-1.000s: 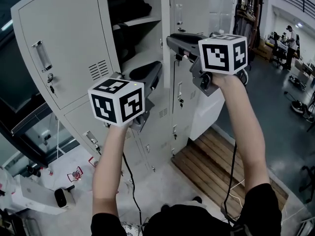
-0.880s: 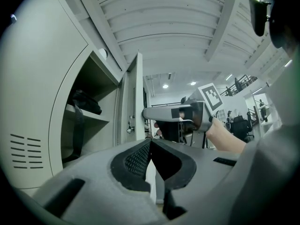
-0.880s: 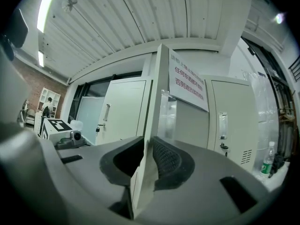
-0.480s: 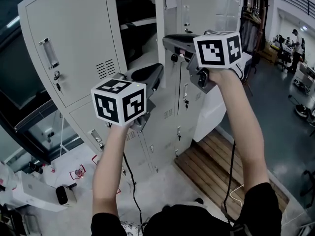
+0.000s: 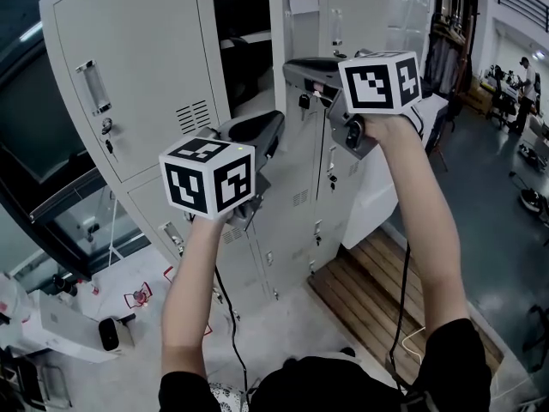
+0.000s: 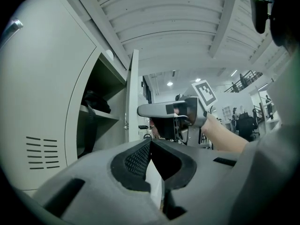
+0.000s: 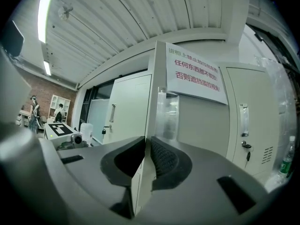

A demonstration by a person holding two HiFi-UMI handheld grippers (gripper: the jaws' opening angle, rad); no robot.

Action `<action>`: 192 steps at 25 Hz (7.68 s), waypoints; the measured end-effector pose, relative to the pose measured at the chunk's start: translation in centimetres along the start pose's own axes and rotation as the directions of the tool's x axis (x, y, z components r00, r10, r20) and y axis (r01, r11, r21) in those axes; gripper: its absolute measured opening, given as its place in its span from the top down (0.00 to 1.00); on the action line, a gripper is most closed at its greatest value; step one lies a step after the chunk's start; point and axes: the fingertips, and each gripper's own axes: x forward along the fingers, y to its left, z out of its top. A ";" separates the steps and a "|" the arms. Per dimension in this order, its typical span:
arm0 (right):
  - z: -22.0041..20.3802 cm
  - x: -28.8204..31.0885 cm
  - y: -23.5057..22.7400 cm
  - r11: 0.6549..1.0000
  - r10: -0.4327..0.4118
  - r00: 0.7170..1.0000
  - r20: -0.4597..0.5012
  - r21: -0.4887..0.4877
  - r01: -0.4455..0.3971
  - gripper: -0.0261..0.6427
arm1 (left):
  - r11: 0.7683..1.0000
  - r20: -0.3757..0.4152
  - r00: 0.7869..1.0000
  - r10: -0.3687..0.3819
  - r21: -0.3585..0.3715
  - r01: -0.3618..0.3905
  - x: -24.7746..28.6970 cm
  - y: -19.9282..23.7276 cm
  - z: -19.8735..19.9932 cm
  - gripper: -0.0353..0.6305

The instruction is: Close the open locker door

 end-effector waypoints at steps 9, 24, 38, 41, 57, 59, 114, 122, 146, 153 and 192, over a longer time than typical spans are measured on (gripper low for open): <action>0.1 0.8 0.4 0.999 0.032 0.999 -0.009 -0.014 -0.032 0.92 | 1.000 -0.002 1.000 0.028 -0.003 -0.028 -0.4 0.6 -0.3 0.92; -0.1 3.8 0.6 0.999 0.027 0.999 -0.042 -0.042 -0.029 0.92 | 0.998 -0.004 0.998 0.066 -0.007 -0.066 -1.2 2.0 -0.7 0.92; -0.5 6.6 0.0 1.000 0.025 0.998 -0.050 -0.012 -0.025 0.93 | 0.996 -0.011 0.996 0.087 -0.002 -0.087 -1.9 3.4 -1.2 0.92; -0.5 7.2 -0.2 1.000 0.019 0.999 -0.050 -0.007 -0.019 0.93 | 0.996 -0.013 0.996 0.089 -0.002 -0.089 -2.0 3.8 -1.2 0.92; -0.4 10.1 -1.2 0.999 -0.042 0.996 -0.072 -0.011 0.041 0.94 | 0.995 -0.016 0.995 0.098 -0.006 -0.098 -3.1 5.3 -1.5 0.92; -0.4 10.6 -1.3 0.999 -0.050 0.996 -0.074 -0.010 0.049 0.94 | 0.995 -0.014 0.995 0.102 -0.007 -0.102 -3.3 5.5 -1.4 0.92; -2.1 7.4 -0.8 0.996 -0.082 0.996 -0.038 -0.036 0.080 0.95 | 0.990 -0.078 0.987 0.139 0.006 -0.139 -5.7 5.0 -3.7 0.92; -4.5 3.3 -0.3 0.997 -0.058 0.998 -0.028 -0.048 0.057 0.95 | 0.976 -0.093 0.972 0.216 0.032 -0.214 -5.7 4.6 -5.1 0.92; -12.1 -7.6 5.5 0.992 0.065 0.997 0.041 -0.110 -0.060 0.95 | 0.902 -0.082 0.911 0.405 0.197 -0.383 -7.6 -3.4 -7.8 0.92; -14.4 -10.8 8.0 0.988 0.098 0.994 0.055 -0.127 -0.091 0.95 | 0.893 -0.059 0.901 0.429 0.179 -0.413 -9.4 -6.7 -9.1 0.92; -30.9 -18.6 14.1 0.987 0.148 0.989 0.024 0.055 -0.150 0.95 | 0.859 -0.116 0.856 0.504 -0.036 -0.510 -14.8 -16.3 -23.6 0.92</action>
